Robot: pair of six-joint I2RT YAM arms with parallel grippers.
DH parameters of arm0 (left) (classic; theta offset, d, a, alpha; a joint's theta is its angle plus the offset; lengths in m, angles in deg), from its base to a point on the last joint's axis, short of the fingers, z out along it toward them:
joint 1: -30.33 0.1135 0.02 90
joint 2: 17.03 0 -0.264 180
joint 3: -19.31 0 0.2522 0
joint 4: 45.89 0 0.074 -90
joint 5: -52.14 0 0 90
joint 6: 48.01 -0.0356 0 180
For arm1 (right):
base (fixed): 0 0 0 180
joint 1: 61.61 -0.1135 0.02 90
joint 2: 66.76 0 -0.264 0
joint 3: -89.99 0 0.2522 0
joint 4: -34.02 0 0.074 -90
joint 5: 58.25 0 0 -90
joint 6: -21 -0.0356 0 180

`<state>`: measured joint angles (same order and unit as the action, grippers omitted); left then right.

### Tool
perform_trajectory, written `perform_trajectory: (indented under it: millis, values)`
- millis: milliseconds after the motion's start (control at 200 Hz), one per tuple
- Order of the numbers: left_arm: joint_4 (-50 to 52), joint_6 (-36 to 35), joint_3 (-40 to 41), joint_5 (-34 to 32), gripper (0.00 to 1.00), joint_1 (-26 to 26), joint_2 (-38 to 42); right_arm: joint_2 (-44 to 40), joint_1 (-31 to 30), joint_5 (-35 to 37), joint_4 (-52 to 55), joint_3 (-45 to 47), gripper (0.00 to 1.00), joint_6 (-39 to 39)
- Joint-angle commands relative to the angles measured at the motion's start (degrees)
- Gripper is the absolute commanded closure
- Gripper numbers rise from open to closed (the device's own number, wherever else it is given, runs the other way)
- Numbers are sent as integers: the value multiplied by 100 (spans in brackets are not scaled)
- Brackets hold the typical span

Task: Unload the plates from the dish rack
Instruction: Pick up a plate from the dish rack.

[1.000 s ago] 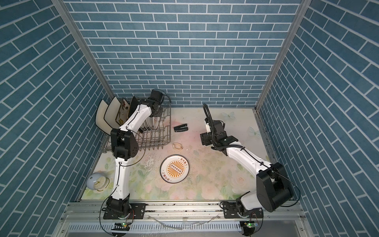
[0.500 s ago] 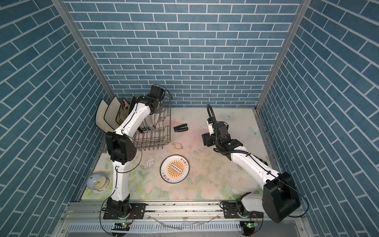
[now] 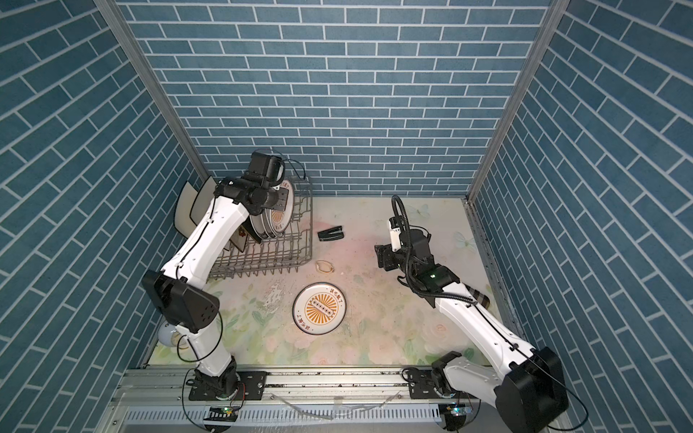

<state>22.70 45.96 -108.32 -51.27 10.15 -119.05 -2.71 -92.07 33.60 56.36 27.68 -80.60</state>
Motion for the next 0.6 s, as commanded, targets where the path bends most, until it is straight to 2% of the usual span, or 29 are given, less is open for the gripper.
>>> perform_trajectory:
  millis: [0, 215, 385, 470, 595]
  values:
    - [99, 141, 531, 680, 94, -11, 751, -62, 29, -317, -49, 195, 25, -417]
    - [29, 587, 1967, 1719, 94, -12, 2145, 217, 31, -561, -22, -41, 26, -519]
    - [-369, 1292, 3281, 2384, 95, -12, 3133, 403, 31, -651, 12, -251, 27, -593]
    - [-693, 1655, 3951, 2767, 95, -21, 3552, 484, 31, -915, 45, -321, 28, -667]
    - [-1122, 2247, 4787, 3021, 96, -29, 4145, 538, 29, -1028, 102, -348, 29, -787]
